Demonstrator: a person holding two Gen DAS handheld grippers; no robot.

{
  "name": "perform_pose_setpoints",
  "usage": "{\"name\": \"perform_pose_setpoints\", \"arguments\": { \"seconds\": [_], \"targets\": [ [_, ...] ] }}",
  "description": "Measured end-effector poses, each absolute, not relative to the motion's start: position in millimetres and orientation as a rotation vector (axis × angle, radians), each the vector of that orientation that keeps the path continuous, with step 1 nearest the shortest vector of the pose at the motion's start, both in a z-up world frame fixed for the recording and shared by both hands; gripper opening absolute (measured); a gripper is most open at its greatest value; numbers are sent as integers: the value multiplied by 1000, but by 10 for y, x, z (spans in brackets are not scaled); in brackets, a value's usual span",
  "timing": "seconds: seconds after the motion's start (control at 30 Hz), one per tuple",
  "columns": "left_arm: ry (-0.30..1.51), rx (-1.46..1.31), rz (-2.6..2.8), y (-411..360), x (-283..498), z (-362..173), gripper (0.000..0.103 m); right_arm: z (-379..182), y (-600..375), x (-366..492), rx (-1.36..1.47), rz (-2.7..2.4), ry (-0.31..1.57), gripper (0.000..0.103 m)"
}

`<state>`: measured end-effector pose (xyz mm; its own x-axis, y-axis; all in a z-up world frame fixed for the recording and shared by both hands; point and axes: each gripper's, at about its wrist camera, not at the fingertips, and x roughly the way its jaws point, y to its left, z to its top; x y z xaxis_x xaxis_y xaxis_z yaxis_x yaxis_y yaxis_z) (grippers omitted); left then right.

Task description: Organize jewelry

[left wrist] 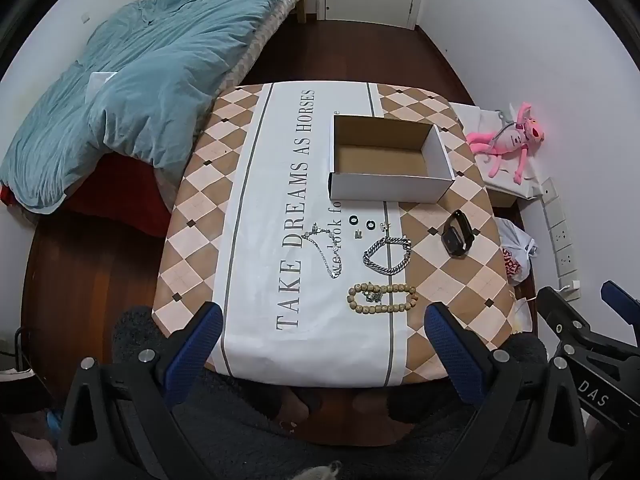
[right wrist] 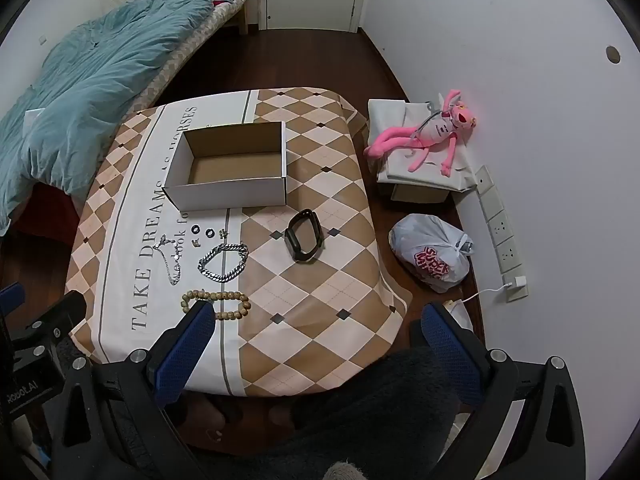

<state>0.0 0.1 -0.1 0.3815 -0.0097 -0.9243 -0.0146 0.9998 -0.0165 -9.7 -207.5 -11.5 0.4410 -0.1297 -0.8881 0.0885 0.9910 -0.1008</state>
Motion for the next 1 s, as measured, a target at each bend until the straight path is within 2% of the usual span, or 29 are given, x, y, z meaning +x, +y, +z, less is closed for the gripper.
{"name": "perform_pose_setpoints", "arguments": {
  "seconds": [1.0],
  "targets": [
    [1174, -26, 1, 9, 4, -2, 103, -82, -2114, -112, -44, -141, 1098, 103]
  ]
}}
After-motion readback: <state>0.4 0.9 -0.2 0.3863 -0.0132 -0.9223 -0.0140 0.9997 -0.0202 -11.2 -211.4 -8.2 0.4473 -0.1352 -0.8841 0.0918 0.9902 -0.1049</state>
